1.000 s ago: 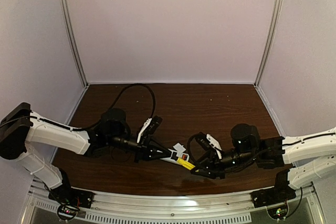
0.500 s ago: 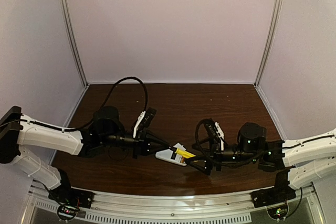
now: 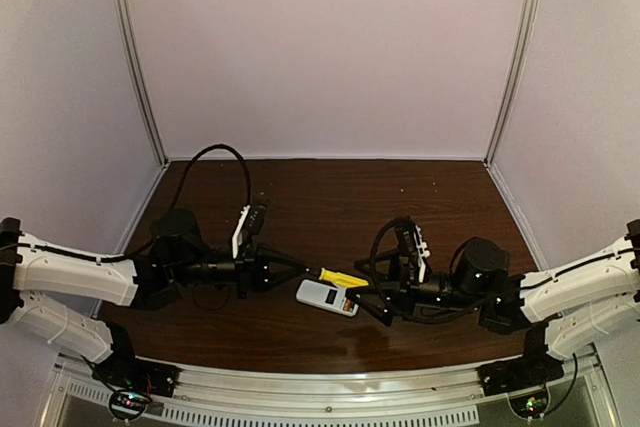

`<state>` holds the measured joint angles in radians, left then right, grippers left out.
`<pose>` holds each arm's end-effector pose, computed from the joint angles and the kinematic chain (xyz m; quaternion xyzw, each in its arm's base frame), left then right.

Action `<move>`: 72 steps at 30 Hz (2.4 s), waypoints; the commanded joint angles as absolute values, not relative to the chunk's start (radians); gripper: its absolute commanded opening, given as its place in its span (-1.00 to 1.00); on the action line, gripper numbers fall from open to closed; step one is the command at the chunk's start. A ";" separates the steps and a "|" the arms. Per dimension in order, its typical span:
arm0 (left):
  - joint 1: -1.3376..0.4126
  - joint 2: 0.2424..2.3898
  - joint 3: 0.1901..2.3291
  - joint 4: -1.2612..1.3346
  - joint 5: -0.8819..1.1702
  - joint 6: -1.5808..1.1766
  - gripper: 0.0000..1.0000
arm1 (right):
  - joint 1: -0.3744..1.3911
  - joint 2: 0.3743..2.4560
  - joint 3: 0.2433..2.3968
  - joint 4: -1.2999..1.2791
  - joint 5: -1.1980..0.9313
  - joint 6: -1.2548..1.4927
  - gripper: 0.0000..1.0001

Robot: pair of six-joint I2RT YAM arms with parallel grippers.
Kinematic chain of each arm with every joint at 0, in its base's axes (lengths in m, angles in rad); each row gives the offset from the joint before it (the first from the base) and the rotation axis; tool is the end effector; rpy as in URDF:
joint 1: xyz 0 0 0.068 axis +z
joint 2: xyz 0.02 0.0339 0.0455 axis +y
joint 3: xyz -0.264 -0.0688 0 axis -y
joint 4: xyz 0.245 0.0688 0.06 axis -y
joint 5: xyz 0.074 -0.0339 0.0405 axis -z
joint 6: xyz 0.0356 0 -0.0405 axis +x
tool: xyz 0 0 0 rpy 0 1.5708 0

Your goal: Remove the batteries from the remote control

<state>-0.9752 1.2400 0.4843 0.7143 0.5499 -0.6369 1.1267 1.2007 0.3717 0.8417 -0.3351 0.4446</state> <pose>0.1293 -0.2240 0.2345 0.3022 0.6529 -0.6164 0.3200 0.0934 0.2234 0.2209 -0.3435 0.6132 0.5791 0.4131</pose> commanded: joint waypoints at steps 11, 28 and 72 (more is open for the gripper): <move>-0.947 1.205 0.405 0.931 0.540 -0.752 -1.00 | 1.158 1.404 0.497 1.068 -0.406 0.446 0.36; -0.935 1.185 0.375 0.997 0.567 -0.774 -1.00 | 1.161 1.446 0.519 1.100 -0.438 0.465 -0.30; -0.930 1.150 0.458 0.506 0.120 -0.534 0.78 | 1.160 1.181 0.626 0.157 0.151 0.568 -1.00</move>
<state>-0.9356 1.1183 0.4019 0.6357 0.2619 -0.5903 1.1561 1.2301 0.5919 0.4240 -0.0216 0.5240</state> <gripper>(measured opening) 0.889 0.177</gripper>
